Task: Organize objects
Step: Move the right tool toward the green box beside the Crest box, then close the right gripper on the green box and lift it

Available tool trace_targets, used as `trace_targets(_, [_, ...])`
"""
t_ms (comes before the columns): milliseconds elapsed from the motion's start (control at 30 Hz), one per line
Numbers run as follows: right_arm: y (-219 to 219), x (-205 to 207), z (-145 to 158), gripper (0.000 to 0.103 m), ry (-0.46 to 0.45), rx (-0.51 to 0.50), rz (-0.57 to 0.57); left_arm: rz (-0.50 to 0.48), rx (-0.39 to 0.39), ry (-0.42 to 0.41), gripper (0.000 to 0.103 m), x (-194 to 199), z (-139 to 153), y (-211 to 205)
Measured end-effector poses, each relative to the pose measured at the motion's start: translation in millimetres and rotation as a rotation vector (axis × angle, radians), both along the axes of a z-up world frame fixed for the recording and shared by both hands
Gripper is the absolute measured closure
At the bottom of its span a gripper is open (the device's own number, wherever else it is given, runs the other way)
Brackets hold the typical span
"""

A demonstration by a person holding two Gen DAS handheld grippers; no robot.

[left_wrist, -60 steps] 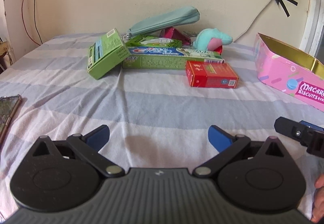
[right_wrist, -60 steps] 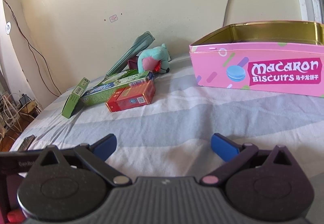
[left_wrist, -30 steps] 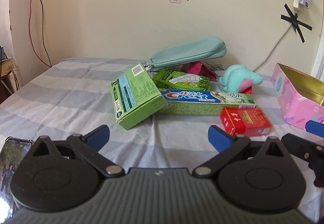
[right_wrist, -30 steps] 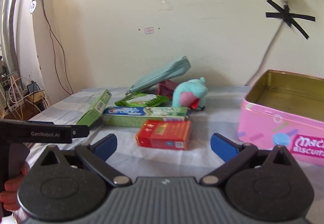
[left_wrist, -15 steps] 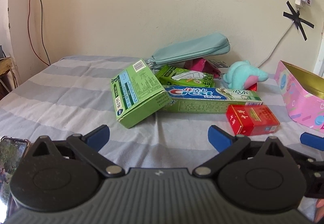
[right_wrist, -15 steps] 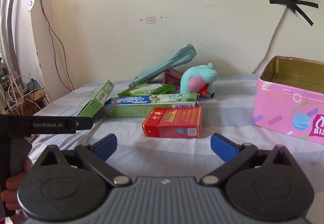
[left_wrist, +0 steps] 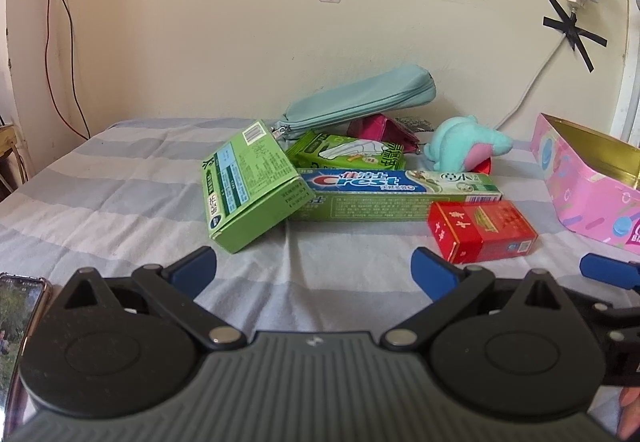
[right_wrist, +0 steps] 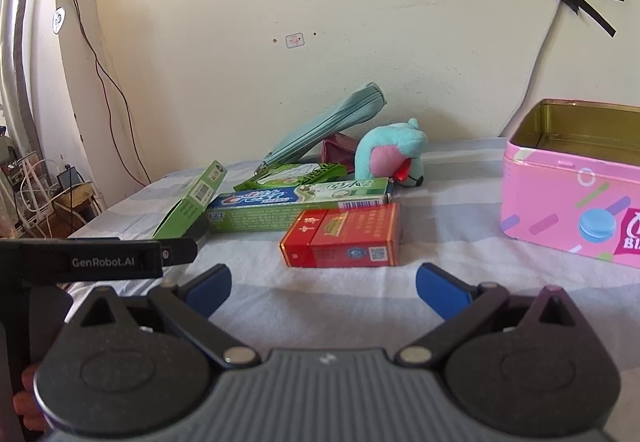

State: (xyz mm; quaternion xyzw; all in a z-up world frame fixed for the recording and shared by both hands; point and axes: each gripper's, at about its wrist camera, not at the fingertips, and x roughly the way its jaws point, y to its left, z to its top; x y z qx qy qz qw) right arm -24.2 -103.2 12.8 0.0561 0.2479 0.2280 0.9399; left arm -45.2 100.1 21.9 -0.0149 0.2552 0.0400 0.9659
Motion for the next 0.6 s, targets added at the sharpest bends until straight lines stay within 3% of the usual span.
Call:
trace_targets(333, [8, 2, 2, 0.003, 0.0, -0.038, 0.016, 0.019, -0.023, -0.003, 0.0, -6, -6, 14])
trace_targets(600, [52, 34, 37, 0.005, -0.095, -0.049, 0.163, 0.153, -0.19, -0.09, 0.0, -25, -3, 59])
